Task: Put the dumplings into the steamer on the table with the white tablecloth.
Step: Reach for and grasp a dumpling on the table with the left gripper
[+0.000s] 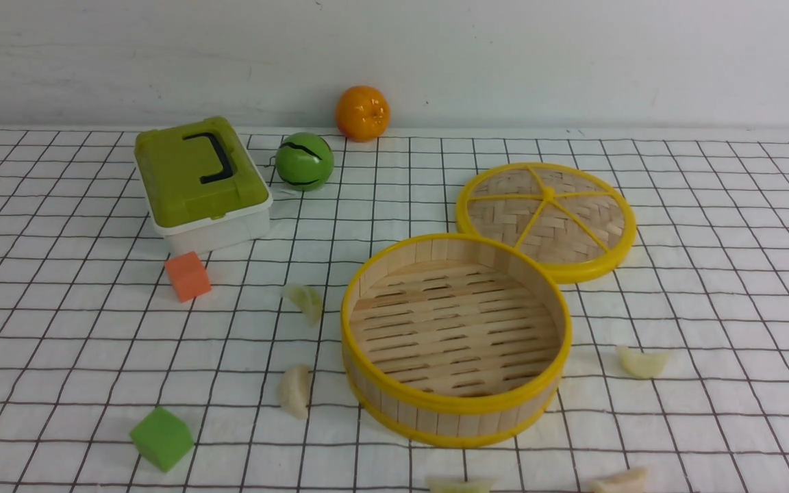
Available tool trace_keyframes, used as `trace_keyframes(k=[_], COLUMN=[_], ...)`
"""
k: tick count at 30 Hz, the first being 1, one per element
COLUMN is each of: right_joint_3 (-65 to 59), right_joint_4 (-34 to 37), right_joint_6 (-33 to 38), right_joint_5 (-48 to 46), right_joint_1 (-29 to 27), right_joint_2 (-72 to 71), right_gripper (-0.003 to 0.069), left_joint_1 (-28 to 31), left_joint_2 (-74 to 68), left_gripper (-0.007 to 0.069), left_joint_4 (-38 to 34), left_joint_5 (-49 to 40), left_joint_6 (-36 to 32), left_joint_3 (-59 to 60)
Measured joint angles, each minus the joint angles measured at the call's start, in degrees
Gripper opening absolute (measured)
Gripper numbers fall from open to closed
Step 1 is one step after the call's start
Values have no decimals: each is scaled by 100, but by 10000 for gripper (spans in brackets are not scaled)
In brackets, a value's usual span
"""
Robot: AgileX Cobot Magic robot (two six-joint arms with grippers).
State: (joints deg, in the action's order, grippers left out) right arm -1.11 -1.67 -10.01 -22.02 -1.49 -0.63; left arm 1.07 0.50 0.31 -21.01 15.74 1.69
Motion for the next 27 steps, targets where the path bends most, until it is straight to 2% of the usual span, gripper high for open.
trace_keyframes(k=[11, 14, 17, 18, 19, 21, 22, 24, 27], right_joint_3=[0, 0, 0, 0, 0, -6, -6, -45, -45], right_joint_4=[555, 646, 987, 1303, 1441, 2553, 2662, 4185, 5142], right_joint_6=[0, 0, -4, -85, -110, -651, -705, -1399, -1730], right_joint_5=[0, 0, 0, 0, 0, -58, -58, -138, -123], right_joint_1=[0, 0, 0, 0, 0, 0, 0, 0, 0], right_joint_2=[0, 0, 0, 0, 0, 0, 0, 0, 0], right_gripper=[240, 240, 240, 240, 240, 240, 240, 240, 240], left_joint_1=[0, 0, 0, 0, 0, 0, 0, 0, 0], left_joint_2=[0, 0, 0, 0, 0, 0, 0, 0, 0], left_gripper=[239, 239, 239, 239, 239, 239, 239, 239, 239], left_joint_4=[84, -99, -1354, -2001, -2110, -3390, -3463, -4064, -4102], left_joint_5=[21, 269, 633, 758, 758, 915, 920, 955, 967], left_joint_6=[0, 205, 1140, 1722, 1722, 2751, 2800, 3159, 3179], left_joint_3=[0, 0, 0, 0, 0, 0, 0, 0, 0])
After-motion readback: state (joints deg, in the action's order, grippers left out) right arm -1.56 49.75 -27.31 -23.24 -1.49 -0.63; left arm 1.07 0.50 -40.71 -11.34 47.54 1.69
